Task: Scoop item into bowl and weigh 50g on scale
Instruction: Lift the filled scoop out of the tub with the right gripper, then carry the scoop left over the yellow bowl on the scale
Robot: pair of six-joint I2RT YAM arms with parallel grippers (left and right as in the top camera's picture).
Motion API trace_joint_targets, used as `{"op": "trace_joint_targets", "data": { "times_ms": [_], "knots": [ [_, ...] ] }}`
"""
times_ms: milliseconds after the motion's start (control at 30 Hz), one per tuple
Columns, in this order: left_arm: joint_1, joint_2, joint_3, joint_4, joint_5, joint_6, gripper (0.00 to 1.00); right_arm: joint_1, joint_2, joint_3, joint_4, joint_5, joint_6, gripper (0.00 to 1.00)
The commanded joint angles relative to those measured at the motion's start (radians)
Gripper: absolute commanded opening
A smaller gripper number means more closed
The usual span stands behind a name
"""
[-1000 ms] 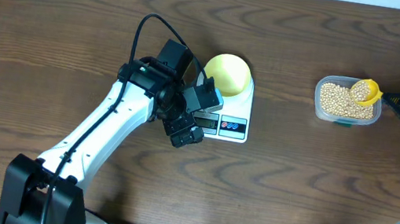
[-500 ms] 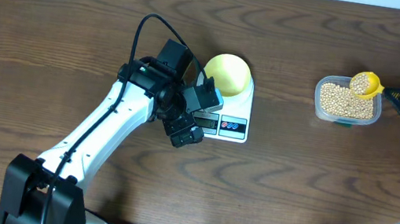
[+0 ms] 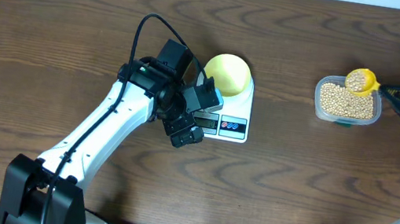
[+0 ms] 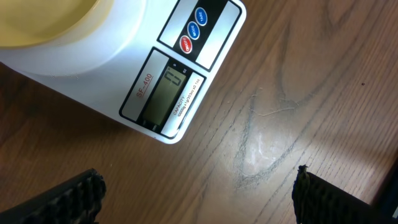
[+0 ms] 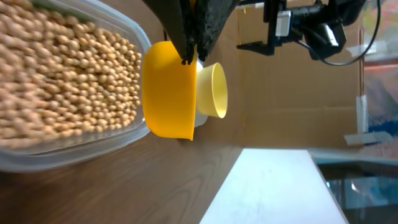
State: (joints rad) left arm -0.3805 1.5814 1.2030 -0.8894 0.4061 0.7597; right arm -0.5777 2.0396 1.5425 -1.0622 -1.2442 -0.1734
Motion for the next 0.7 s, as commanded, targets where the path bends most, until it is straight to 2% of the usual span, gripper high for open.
{"op": "trace_joint_targets", "data": {
  "times_ms": [0,333,667],
  "knots": [
    [0.003,0.006,-0.002,-0.002,0.012,0.006,0.98,0.037,0.008,-0.007,0.004,-0.05,0.005,0.01],
    [0.003,0.006,-0.002,-0.002,0.012,0.007,0.98,0.127,0.008,-0.007,0.029,-0.05,0.034,0.01],
    [0.003,0.006,-0.002,-0.002,0.012,0.007,0.98,0.248,0.008,-0.007,0.145,-0.05,0.158,0.01]
  ]
}}
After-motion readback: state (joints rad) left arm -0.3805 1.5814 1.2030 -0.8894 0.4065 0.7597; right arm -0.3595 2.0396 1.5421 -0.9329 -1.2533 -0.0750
